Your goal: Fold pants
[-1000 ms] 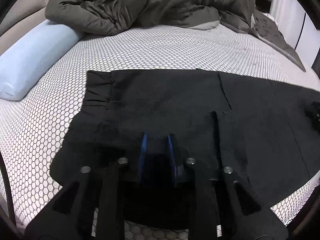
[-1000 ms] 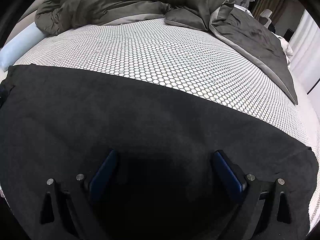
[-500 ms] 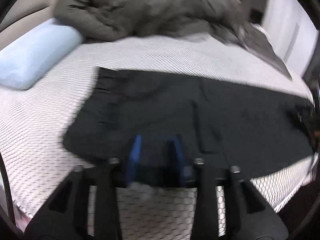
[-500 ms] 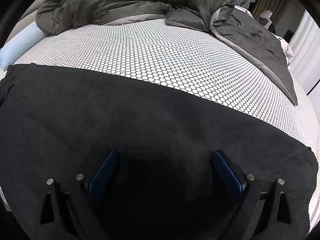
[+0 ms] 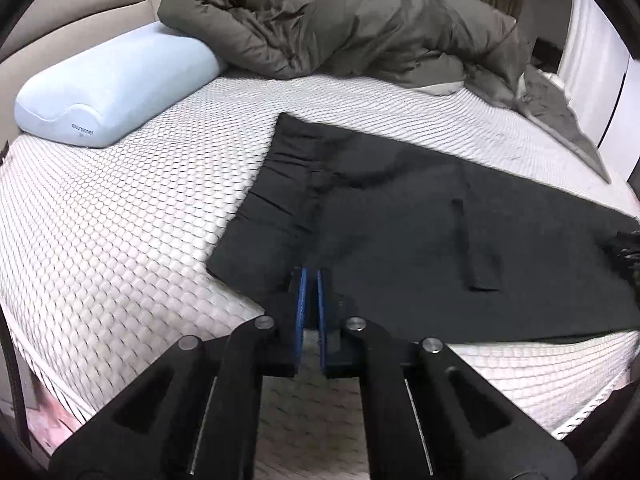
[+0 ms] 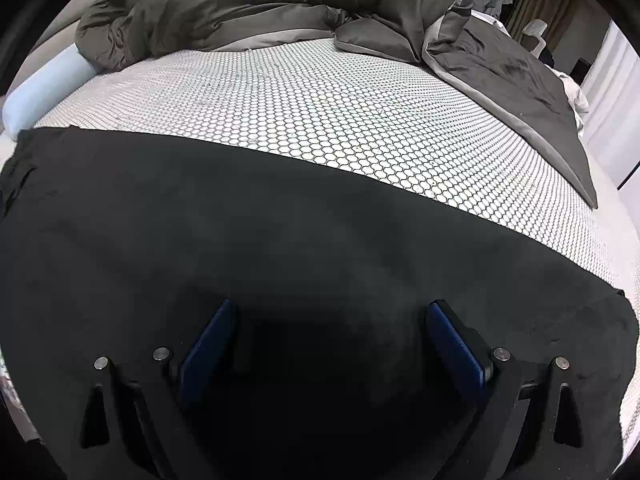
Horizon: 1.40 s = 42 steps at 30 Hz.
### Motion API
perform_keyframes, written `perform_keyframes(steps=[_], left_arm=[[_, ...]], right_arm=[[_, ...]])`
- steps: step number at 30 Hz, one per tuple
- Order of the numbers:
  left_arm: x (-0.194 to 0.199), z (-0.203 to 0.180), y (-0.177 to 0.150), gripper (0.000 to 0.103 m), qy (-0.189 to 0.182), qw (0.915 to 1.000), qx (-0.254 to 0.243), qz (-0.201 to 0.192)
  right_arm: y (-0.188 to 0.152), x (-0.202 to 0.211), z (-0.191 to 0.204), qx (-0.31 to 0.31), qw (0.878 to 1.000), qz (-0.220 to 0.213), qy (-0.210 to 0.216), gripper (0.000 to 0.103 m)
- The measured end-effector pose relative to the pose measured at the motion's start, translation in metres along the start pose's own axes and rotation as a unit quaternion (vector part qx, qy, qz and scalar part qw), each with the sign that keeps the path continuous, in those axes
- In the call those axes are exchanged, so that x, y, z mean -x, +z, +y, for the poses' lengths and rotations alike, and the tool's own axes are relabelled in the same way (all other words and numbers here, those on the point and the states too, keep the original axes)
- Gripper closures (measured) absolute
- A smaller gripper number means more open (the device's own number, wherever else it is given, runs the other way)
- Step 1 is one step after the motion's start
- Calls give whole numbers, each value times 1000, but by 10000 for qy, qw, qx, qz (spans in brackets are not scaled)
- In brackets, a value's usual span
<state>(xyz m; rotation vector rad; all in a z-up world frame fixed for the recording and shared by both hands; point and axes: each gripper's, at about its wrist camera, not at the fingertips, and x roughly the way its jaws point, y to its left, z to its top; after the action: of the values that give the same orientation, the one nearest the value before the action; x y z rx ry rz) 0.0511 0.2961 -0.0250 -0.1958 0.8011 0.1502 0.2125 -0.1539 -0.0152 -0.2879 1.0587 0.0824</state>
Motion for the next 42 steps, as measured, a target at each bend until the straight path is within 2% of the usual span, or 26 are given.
perform_keyframes(steps=[4, 6, 7, 8, 10, 12, 14, 15, 18, 20, 22, 23, 29, 30, 33, 36, 40, 42], left_arm=[[11, -66, 0, 100, -374, 9990, -232, -5], [15, -103, -1, 82, -701, 9970, -325, -54], [14, -118, -1, 60, -844, 9958, -354, -43], [12, -137, -2, 43, -986, 9942, -422, -39], [3, -179, -6, 35, -1278, 9892, -717, -94], [-20, -216, -7, 35, -1295, 9844, -1180, 140], [-30, -239, -22, 35, -1012, 9838, -1431, 374], [-33, -242, -26, 35, -970, 9837, -1469, 359], [-31, -235, -30, 35, -1145, 9843, -1315, 286], [-33, -229, -29, 35, -1092, 9857, -1249, 314], [-35, -224, -30, 35, -980, 9859, -1314, 326], [-38, -221, -27, 35, -953, 9859, -1335, 328], [-39, -228, -20, 35, -736, 9880, -1311, 365], [-38, -230, -18, 35, -689, 9890, -1260, 356], [-28, -240, -11, 35, -668, 9909, -1115, 341], [-13, -262, 3, 35, -1066, 9876, -1138, 173], [-7, -317, 16, 22, -1361, 9805, -1420, 39], [-16, -354, 16, 22, -1520, 9742, -1662, 156]], right_arm=[[-3, 20, 11, 0, 9987, -214, 466, 5], [-8, 30, 27, 164, 9969, -324, 702, 5], [-12, 34, 38, 324, 9952, -373, 841, 5], [-17, 36, 47, 470, 9940, -389, 912, 5], [-29, 40, 68, 797, 9919, -413, 901, 5], [-41, 42, 78, 963, 9914, -385, 802, 6], [-51, 45, 69, 987, 9913, -377, 789, 6], [-57, 48, 63, 965, 9917, -357, 770, 6], [-79, 61, 12, 779, 9957, -298, 407, 5], [-101, 67, -33, 439, 9982, -199, 348, 5], [-122, 69, -73, 118, 9998, -94, -136, 5], [-131, 71, -91, -64, 9998, -86, -186, 5], [-183, 97, -176, -940, 9905, -325, -944, 5], [-186, 99, -183, -1086, 9890, -372, -933, 5], [-185, 106, -179, -1116, 9876, -527, -974, 5], [-177, 113, -163, -847, 9902, -711, -852, 5], [-158, 106, -138, -684, 9928, -831, -528, 5], [-153, 97, -127, -461, 9938, -798, -621, 5]])
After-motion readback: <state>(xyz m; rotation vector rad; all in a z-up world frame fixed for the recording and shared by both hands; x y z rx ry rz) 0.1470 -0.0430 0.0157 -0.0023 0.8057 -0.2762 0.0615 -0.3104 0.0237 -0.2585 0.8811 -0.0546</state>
